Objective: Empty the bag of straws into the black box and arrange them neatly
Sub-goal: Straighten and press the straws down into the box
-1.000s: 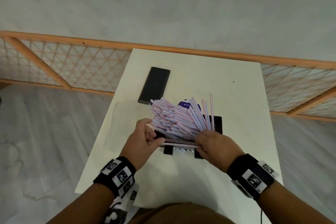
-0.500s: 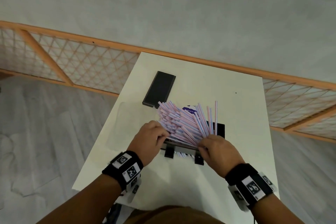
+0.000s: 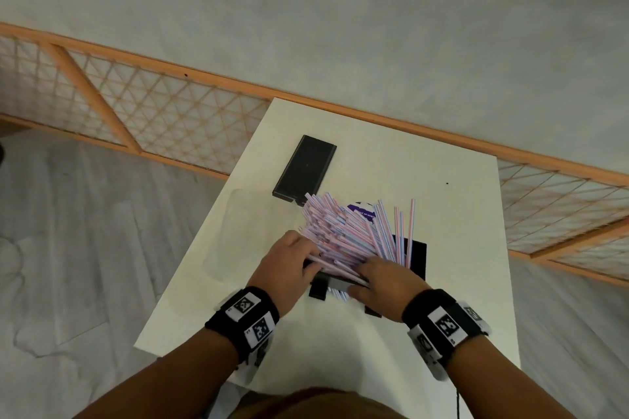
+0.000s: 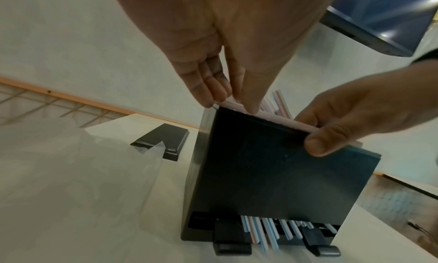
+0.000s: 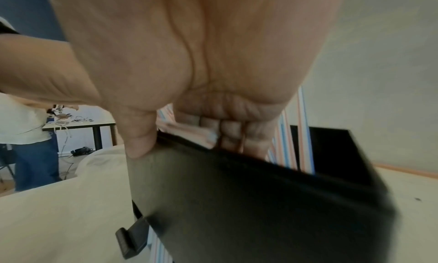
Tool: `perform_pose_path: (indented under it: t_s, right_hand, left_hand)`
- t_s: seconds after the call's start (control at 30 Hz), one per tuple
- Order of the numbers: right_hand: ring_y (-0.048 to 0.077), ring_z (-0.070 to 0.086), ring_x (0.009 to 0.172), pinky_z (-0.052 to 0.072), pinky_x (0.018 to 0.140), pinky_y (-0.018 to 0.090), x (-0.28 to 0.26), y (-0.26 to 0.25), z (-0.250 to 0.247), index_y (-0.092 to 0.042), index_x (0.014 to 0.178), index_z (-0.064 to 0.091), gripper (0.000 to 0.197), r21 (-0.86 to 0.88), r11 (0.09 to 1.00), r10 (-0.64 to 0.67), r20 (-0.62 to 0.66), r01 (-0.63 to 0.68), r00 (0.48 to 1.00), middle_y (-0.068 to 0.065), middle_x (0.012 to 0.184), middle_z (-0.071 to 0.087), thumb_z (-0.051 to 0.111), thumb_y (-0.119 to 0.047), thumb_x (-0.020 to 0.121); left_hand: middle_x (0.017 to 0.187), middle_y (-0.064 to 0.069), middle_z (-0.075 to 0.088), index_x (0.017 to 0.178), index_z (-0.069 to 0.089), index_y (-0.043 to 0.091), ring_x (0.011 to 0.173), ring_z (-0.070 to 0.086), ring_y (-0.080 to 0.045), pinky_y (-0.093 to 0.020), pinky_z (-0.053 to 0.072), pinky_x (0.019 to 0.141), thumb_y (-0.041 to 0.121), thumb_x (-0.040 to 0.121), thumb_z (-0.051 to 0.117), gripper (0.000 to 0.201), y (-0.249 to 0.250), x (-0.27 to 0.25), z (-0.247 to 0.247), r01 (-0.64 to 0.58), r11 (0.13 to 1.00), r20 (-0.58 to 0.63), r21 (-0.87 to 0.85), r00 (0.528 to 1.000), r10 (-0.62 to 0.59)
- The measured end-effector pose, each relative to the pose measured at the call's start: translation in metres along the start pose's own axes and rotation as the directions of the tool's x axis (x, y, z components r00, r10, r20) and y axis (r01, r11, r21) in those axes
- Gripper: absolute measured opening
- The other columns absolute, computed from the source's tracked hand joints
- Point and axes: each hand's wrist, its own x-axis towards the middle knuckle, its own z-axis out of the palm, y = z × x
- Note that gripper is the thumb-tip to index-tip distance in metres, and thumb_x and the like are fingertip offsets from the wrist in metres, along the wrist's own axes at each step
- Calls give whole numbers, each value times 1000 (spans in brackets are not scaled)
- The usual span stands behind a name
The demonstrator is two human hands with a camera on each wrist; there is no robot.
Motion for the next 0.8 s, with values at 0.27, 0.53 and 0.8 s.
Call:
perform_pose_path:
  t_s: [0.27, 0.53, 0.8]
  right_hand:
    - [29, 63, 104, 42, 75, 31, 16, -12, -2, -15, 119, 55, 46, 31, 998, 56, 103, -60, 993, 10, 117, 64, 54, -53, 95]
    - [25, 59, 108, 51, 86, 38, 9, -5, -13, -22, 129, 52, 55, 3, 1000, 19, -25, -19, 999, 4, 121, 60, 64, -55, 86]
    - [24, 58, 110, 50, 90, 39, -9, -5, -9, -23, 125, 57, 36, 76, 995, -43, -186, 58, 982, 0, 120, 59, 58, -36, 91]
  left_hand:
    - [89, 8, 54, 85, 77, 32, 80, 52, -19, -37, 47, 71, 42, 87, 69, 13, 8, 8, 15, -173, 952, -51, 252, 980, 191]
    - [95, 10, 46, 74, 57, 30, 86, 42, -14, -32, 44, 76, 45, 78, 75, 24, 13, 10, 16, -49, 979, -112, 200, 991, 72]
    - [106, 9, 43, 94, 47, 32, 96, 42, -14, -28, 46, 80, 53, 72, 79, 43, 6, 5, 7, 63, 990, -120, 123, 992, -49]
